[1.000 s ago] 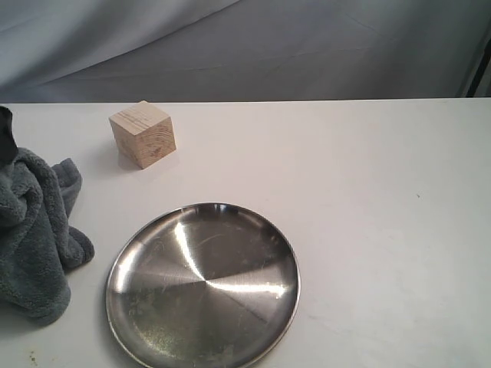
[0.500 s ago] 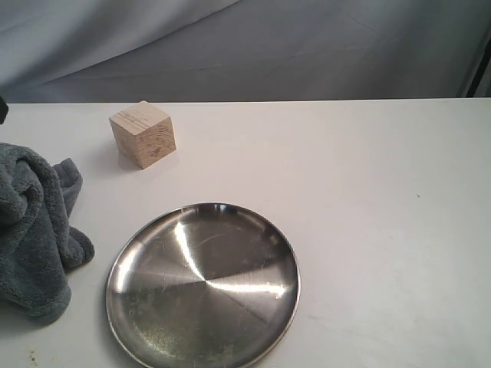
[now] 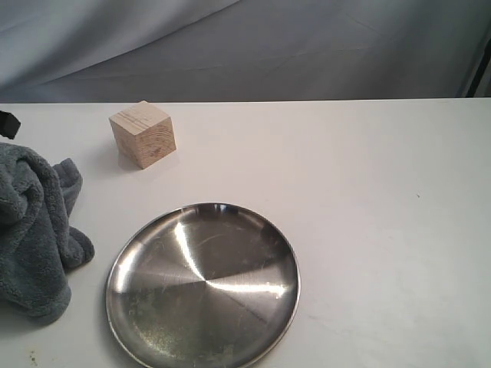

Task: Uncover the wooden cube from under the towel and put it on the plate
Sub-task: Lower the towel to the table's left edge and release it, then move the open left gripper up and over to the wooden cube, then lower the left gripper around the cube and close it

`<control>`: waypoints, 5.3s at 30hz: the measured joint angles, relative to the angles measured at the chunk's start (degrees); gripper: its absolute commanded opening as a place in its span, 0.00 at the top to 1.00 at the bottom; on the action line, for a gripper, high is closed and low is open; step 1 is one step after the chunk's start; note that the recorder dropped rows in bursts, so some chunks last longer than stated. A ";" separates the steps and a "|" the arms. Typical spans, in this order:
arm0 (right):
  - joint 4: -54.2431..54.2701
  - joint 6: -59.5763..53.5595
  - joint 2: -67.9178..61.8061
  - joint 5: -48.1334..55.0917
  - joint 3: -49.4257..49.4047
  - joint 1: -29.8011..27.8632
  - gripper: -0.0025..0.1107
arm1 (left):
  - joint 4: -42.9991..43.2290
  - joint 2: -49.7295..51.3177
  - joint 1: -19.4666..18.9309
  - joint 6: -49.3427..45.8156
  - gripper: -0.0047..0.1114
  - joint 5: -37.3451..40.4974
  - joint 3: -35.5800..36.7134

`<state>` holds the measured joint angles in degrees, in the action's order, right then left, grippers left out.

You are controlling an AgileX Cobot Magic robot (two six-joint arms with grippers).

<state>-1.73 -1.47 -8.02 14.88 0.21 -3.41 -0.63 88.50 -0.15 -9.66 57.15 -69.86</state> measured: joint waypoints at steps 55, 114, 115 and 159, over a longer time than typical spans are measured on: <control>0.00 0.00 0.00 0.00 0.00 0.00 0.98 | -52.23 15.05 0.00 -58.53 0.35 -24.12 -4.82; 0.00 0.00 0.00 0.00 0.00 0.00 0.98 | -78.86 34.41 0.87 -100.21 0.06 -26.68 -18.85; 0.00 0.00 0.00 0.00 0.00 0.00 0.98 | -78.45 35.40 0.87 -99.43 0.06 -26.45 -20.01; 0.00 0.00 0.00 0.00 0.00 0.00 0.98 | -65.35 48.07 1.14 -86.89 0.96 -22.80 -26.84</control>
<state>-1.73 -1.47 -8.02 14.88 0.21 -3.41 -65.98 136.57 0.99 -96.55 34.35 -96.70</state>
